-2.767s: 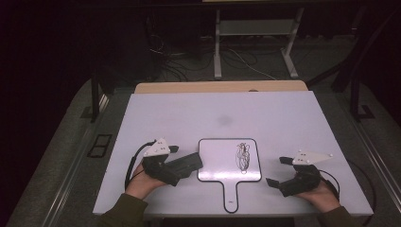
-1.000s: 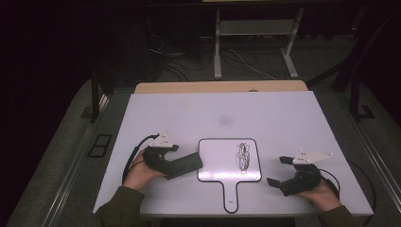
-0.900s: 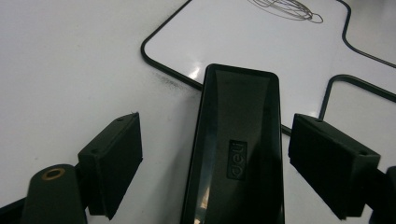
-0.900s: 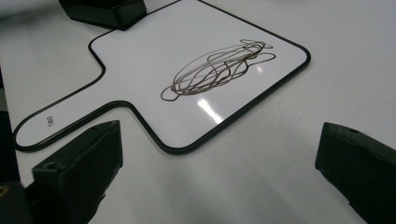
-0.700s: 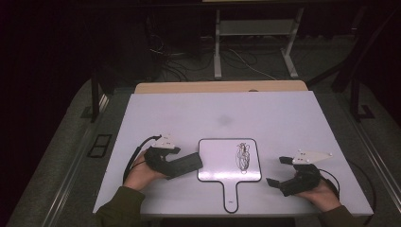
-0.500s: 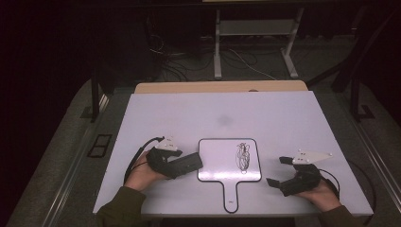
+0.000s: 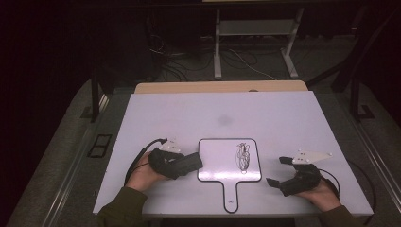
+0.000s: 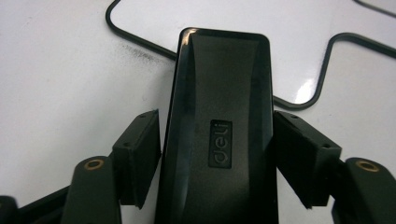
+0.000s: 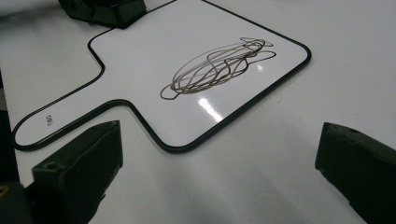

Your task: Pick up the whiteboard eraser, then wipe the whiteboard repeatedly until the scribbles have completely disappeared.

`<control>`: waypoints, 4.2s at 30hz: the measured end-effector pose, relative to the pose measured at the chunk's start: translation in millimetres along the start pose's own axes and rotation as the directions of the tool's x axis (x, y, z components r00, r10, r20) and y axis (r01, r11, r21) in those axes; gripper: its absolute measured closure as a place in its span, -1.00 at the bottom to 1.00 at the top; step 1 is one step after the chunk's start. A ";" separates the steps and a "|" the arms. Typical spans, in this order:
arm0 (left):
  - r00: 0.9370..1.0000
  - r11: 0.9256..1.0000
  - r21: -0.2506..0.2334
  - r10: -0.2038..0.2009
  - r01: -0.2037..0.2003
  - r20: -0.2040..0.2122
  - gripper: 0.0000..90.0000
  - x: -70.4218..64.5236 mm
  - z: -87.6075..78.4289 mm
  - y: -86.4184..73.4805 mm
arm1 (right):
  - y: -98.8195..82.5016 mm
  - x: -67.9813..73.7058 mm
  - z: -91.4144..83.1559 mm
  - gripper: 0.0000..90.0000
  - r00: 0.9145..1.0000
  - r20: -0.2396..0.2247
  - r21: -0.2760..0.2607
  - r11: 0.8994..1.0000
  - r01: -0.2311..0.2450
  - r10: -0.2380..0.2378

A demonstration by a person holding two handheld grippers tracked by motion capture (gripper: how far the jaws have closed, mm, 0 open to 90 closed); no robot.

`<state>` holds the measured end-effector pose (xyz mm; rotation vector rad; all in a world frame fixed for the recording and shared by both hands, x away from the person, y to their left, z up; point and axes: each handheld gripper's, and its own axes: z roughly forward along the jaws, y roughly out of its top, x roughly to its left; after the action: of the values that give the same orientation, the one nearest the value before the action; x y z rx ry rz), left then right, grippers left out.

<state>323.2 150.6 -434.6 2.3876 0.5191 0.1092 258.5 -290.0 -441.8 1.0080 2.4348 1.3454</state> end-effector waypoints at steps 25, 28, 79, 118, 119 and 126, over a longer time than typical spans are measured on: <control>0.999 0.999 0.036 0.039 -0.038 -0.017 -0.13 -4.4 0.9 3.9 | -0.5 -1.8 -0.9 -1.00 1.000 0.003 0.001 1.000 0.000 0.000; 0.999 0.999 0.036 0.040 -0.039 -0.018 -0.13 -4.4 0.8 3.8 | -0.5 -1.8 -0.8 -1.00 1.000 0.003 0.002 1.000 0.001 -0.001; 0.997 0.996 -0.048 -0.081 0.080 -0.019 -0.12 -8.0 -2.0 52.8 | -0.9 -2.6 -2.5 -1.00 1.000 0.002 -0.012 1.000 -0.014 0.014; 1.000 1.000 -0.016 0.005 -0.006 -0.023 -0.12 -16.2 68.0 138.8 | -1.5 -2.8 -3.5 -1.00 1.000 -0.003 -0.019 1.000 -0.025 0.024; 1.000 1.000 -0.015 0.010 -0.010 -0.021 -0.12 -16.2 71.2 141.1 | -1.5 -2.8 -3.5 -1.00 1.000 -0.003 -0.019 1.000 -0.025 0.024; 0.999 0.999 0.005 0.040 -0.040 -0.022 -0.12 -15.8 91.5 155.4 | -1.8 -3.2 -4.3 -1.00 1.000 -0.003 -0.022 0.999 -0.028 0.028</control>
<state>380.8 -18.3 -403.7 2.4046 0.4822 0.1520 258.1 -295.6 -441.3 1.0390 2.4104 1.3802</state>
